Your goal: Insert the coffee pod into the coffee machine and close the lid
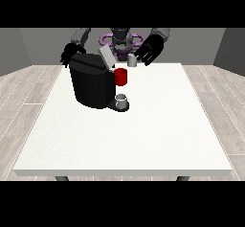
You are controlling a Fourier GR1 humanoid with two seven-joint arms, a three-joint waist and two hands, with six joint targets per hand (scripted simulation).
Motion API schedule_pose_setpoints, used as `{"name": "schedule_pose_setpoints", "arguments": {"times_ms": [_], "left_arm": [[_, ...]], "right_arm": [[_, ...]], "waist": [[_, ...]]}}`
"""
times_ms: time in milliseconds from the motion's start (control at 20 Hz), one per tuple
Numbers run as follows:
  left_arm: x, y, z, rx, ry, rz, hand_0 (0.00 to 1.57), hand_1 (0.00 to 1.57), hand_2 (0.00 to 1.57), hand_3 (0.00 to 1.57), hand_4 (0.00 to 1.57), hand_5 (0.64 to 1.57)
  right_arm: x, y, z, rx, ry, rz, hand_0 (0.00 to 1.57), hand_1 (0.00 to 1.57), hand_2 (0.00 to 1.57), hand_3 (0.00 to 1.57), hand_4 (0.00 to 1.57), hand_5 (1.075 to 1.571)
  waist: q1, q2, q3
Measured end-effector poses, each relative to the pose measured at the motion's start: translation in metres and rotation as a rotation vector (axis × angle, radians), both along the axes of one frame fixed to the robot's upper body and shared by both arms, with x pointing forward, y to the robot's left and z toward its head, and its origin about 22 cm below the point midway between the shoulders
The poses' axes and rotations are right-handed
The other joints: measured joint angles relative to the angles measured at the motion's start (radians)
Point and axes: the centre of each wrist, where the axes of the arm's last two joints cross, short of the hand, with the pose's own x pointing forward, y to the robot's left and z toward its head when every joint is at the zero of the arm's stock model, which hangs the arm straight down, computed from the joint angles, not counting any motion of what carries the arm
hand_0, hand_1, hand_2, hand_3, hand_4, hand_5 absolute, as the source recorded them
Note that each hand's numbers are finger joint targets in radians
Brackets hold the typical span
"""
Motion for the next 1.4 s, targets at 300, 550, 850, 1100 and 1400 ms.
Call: {"name": "schedule_pose_setpoints", "arguments": {"times_ms": [300, 550, 850, 1100, 1400], "left_arm": [[0.004, -0.014, 0.019, 0.014, -0.035, 0.0, 1.26, 1.26, 1.3, 1.24, 0.49, 1.571], [0.005, -0.015, 0.017, 0.019, -0.037, -0.009, 1.29, 1.29, 1.32, 1.22, 0.5, 1.571], [0.007, -0.029, 0.016, 0.024, -0.035, -0.021, 1.23, 1.23, 1.28, 1.21, 0.51, 1.571], [0.008, -0.033, 0.014, 0.034, -0.027, -0.039, 1.18, 1.18, 1.25, 1.18, 0.49, 1.571], [0.009, -0.031, 0.013, 0.035, -0.024, -0.033, 1.2, 1.2, 1.28, 1.21, 0.52, 1.571]], "right_arm": [[0.008, -0.004, 0.012, -0.019, -0.034, -0.018, 0.0, 0.0, 0.0, 0.0, 0.48, 1.571], [0.008, -0.002, 0.019, -0.021, -0.051, -0.028, 0.0, 0.0, 0.0, 0.0, 0.52, 1.571], [0.01, -0.008, 0.016, -0.01, -0.059, -0.045, 0.0, 0.0, 0.0, 0.0, 0.53, 1.571], [0.008, -0.006, 0.013, -0.003, -0.043, -0.055, 0.0, 0.0, 0.0, 0.0, 0.52, 1.571], [0.005, -0.008, 0.013, 0.003, -0.057, -0.051, 0.0, 0.0, 0.0, 0.0, 0.51, 1.571]], "waist": [[-0.013, 0.036, 0.0002], [-0.021, 0.046, -0.0001], [-0.014, 0.067, 0.0003], [-0.014, 0.065, 0.0001], [-0.025, 0.068, 0.0001]]}}
